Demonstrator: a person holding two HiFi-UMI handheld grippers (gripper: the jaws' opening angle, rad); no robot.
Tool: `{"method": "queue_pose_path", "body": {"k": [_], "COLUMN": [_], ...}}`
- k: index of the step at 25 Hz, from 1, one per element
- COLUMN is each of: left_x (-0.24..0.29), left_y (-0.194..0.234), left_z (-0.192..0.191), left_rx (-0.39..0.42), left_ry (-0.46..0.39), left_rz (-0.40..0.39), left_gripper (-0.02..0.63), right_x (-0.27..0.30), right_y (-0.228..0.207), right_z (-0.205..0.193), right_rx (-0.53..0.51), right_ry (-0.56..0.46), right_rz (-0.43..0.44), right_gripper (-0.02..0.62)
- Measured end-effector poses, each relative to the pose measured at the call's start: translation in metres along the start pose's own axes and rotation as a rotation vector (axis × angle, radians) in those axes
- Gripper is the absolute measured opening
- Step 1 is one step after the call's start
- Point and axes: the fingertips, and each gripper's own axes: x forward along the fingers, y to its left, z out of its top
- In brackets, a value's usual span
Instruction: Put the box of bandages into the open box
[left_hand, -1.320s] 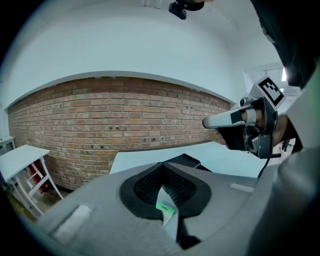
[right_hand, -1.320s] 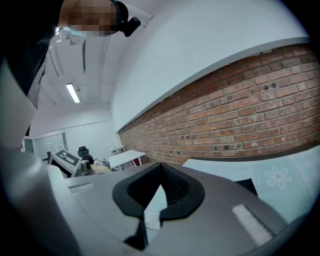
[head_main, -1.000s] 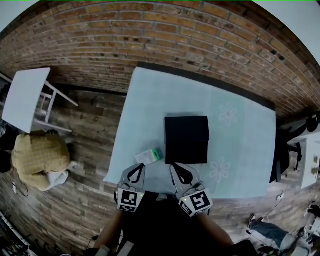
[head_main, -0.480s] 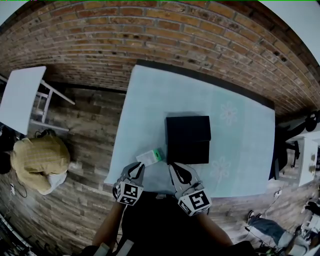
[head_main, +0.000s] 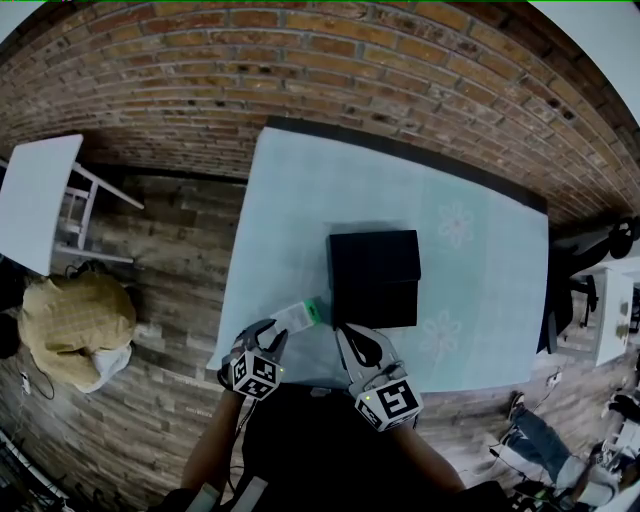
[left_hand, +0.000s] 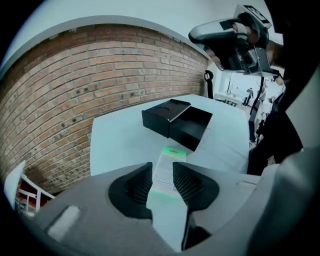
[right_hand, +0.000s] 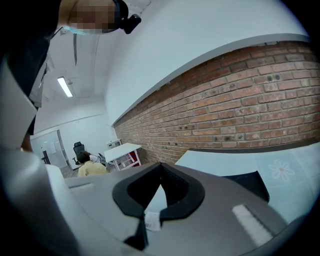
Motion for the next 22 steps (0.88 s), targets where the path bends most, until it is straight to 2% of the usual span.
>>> {"method": "queue_pose_path", "body": {"k": [7,14,18,22], "left_x": [0.018,0.031,0.036,0.041], "left_y": [-0.006,-0.010,-0.008,-0.010], "left_z": [-0.021,-0.037,-0.039,-0.040], "left_rx": [0.074,0.068,0.089,0.061], "left_ry": [0.104,0.154,0.176,0.173], "left_rz": [-0.051,-0.106,-0.117,-0.144], "left_gripper": [0.189,0.269,0.290,0.321], "right_x": [0.005,0.007,0.008,0.009], "right_y": [-0.002,-0.004,-0.007,-0.007], "right_z": [-0.002,-0.006,-0.006,-0.006], "right_rx": [0.009,0.018,0.022,0.025], "right_ry": [0.012,0.024,0.029,0.031], "right_rz": [0.006,0.010,0.007,0.006], "right_gripper": [0.002,0.002,0.002,0.002]}}
